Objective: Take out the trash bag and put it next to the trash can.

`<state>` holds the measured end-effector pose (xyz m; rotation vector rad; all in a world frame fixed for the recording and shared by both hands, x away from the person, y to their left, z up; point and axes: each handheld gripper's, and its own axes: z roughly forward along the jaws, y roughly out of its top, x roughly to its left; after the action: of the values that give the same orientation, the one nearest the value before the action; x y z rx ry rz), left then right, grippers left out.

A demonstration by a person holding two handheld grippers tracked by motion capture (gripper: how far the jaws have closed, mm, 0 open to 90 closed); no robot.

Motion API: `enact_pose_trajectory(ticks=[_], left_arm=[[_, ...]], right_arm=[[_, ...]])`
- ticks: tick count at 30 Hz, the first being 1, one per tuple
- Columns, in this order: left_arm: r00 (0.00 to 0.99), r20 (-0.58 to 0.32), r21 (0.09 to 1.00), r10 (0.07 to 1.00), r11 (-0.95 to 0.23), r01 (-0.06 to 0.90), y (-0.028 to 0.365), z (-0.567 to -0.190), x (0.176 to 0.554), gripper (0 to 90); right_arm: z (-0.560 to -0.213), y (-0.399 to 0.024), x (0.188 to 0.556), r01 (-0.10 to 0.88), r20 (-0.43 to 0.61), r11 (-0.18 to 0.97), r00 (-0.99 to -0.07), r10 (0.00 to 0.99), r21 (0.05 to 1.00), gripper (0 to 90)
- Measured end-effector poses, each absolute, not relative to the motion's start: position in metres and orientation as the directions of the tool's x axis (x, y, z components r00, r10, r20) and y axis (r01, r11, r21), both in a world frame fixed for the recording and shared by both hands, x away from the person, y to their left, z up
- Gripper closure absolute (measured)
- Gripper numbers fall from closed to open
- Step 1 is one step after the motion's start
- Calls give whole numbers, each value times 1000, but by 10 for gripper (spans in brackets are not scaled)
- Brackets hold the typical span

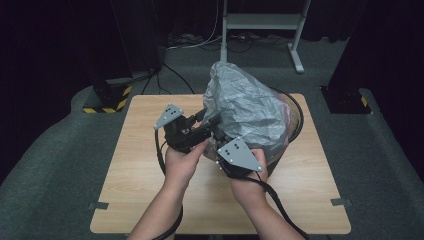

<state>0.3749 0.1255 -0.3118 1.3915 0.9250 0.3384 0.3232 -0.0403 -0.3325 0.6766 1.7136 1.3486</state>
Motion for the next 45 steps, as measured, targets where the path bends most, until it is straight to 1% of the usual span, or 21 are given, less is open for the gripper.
enact_pose_trajectory(ticks=[5, 8, 11, 15, 20, 21, 24, 29, 35, 40, 45], left_arm=[[638, -323, 943, 699, 181, 279, 122, -310, 374, 740], [635, -318, 946, 704, 188, 265, 122, -312, 373, 822], [626, -306, 950, 717, 189, 248, 120, -314, 371, 868], [612, -278, 959, 741, 183, 215, 116, -314, 368, 880], [604, -245, 969, 758, 173, 176, 112, -310, 366, 887], [603, -225, 974, 765, 161, 159, 111, -308, 365, 887], [604, -203, 979, 770, 154, 133, 108, -304, 363, 889], [609, -192, 981, 769, 152, 117, 106, -298, 362, 893], [617, -165, 986, 769, 141, 88, 104, -292, 360, 893], [628, -150, 988, 764, 142, 63, 103, -288, 359, 893], [644, -135, 988, 753, 149, 33, 102, -283, 357, 893]], right_arm=[[-331, -43, 321, -86, -274, 269, -515, 812, 959, 879], [-328, -49, 317, -94, -259, 247, -519, 815, 964, 795], [-321, -60, 311, -103, -235, 212, -517, 823, 972, 730], [-306, -84, 305, -120, -207, 170, -497, 843, 978, 689], [-290, -122, 302, -125, -194, 154, -437, 878, 980, 664], [-289, -126, 302, -124, -196, 157, -431, 881, 980, 659], [-286, -153, 304, -108, -186, 156, -388, 903, 982, 639], [-290, -192, 306, -75, -171, 155, -325, 930, 985, 604], [-314, -228, 315, 1, -161, 166, -240, 957, 986, 552], [-342, -247, 325, 85, -131, 151, -204, 970, 985, 528], [-370, -258, 334, 164, -119, 151, -189, 975, 975, 456]])
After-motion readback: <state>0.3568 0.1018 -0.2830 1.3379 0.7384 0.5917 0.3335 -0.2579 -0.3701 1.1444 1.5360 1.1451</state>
